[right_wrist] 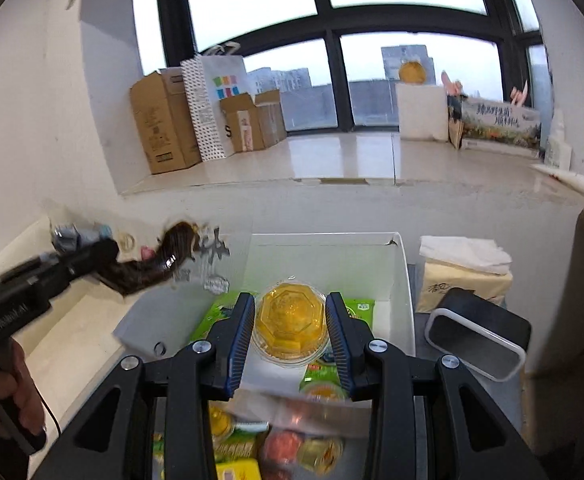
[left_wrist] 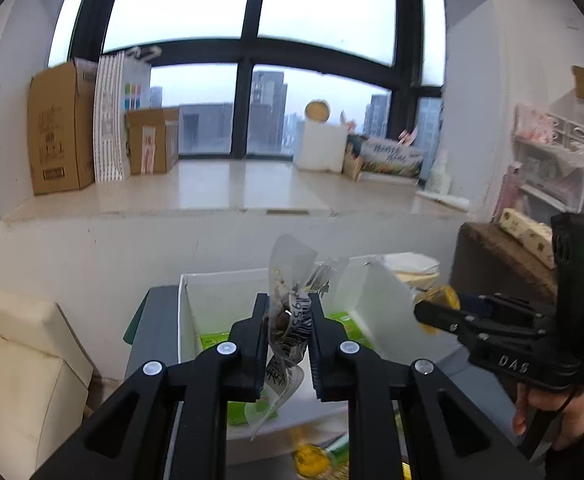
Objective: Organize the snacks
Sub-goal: 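Drop the brown snack and jelly cup into the white box, then move the right gripper down to the yellow snack bag and grasp it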
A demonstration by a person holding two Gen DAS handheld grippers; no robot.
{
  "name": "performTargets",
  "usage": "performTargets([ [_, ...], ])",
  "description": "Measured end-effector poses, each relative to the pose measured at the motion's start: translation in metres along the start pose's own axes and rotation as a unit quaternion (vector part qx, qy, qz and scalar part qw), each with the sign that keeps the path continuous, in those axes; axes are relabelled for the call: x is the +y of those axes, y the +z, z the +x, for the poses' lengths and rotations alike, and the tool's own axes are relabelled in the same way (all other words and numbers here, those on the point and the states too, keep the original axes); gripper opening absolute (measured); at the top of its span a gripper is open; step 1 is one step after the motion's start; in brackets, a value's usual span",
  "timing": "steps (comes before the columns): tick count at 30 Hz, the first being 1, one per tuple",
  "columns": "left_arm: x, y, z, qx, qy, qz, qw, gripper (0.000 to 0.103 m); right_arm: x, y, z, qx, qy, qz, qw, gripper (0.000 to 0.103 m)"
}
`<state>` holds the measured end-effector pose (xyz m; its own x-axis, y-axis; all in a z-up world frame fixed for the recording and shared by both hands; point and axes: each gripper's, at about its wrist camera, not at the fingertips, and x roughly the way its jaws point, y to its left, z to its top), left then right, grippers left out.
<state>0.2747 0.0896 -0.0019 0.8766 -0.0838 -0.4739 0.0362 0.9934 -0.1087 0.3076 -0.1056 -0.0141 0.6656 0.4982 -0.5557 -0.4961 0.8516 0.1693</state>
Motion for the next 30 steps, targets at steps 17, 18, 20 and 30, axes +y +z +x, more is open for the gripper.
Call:
performTargets([
  [17, 0.01, -0.015, 0.028, 0.053, 0.028, -0.005, 0.9982, 0.103, -0.027, -0.01, 0.011, 0.014, -0.029, 0.036, 0.999, 0.103],
  [18, 0.009, -0.015, 0.025, 0.054, 0.026, -0.004, 0.9982, 0.103, -0.026, -0.012, 0.004, 0.007, -0.024, 0.037, 0.999, 0.103],
  [20, 0.004, -0.017, 0.017, 0.058, 0.022, 0.005, 0.9981, 0.103, -0.024, -0.016, -0.008, 0.002, -0.026, 0.034, 0.999, 0.103],
  [30, 0.002, -0.078, -0.07, 0.065, 0.002, 0.002, 0.9979, 0.103, 0.001, -0.087, -0.058, 0.016, 0.021, 0.055, 0.998, 0.103],
])
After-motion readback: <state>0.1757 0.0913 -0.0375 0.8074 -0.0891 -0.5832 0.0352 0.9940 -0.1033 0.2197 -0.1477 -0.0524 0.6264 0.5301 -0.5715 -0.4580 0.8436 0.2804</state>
